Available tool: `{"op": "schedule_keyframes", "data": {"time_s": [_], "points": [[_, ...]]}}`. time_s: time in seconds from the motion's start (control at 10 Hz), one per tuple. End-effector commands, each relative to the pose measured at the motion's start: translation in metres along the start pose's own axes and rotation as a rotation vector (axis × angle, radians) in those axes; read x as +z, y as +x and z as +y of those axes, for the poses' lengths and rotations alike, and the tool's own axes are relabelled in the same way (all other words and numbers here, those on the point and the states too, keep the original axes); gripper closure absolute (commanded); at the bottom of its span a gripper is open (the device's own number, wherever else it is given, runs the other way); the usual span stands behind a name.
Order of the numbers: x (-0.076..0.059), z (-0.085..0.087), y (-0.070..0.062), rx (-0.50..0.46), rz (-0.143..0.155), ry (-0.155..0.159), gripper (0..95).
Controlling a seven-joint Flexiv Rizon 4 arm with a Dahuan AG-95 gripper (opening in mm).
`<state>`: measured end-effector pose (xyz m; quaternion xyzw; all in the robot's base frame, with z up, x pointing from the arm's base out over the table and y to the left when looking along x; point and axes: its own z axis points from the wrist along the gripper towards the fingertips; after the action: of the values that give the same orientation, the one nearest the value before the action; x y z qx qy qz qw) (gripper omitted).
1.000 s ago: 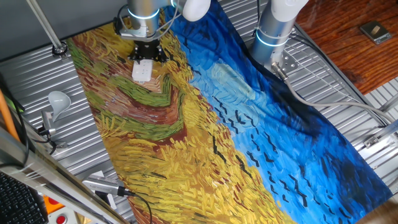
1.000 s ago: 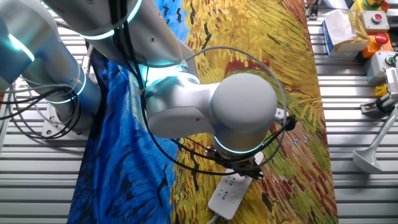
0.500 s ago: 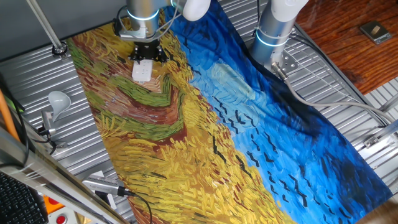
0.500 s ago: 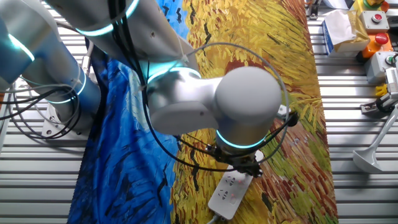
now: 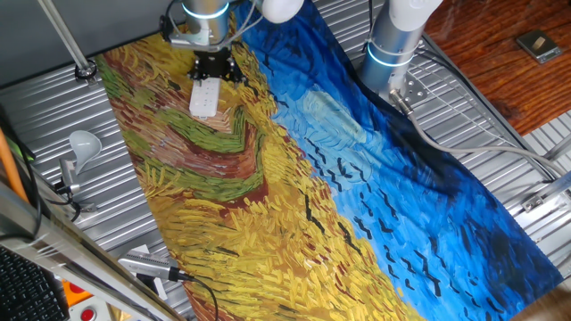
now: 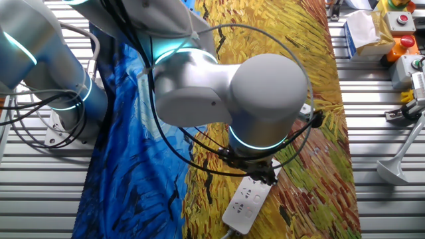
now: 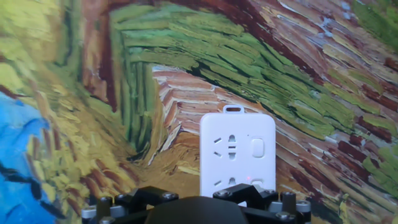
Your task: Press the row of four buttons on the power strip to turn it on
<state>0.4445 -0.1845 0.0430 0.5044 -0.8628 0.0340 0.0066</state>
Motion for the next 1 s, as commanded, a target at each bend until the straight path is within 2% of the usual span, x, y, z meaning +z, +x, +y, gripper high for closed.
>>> {"op": "schedule_keyframes", "data": {"time_s": [0.1,0.3,0.4,1.0], "points": [[0.0,0.0,0.001,0.001,0.01,-0.013,0.0],[0.0,0.0,0.001,0.008,-0.001,-0.019,0.0],[0.002,-0.001,-0.005,0.009,-0.016,-0.027,0.0],[0.013,-0.009,-0.038,0.033,-0.013,-0.022,0.0]]}}
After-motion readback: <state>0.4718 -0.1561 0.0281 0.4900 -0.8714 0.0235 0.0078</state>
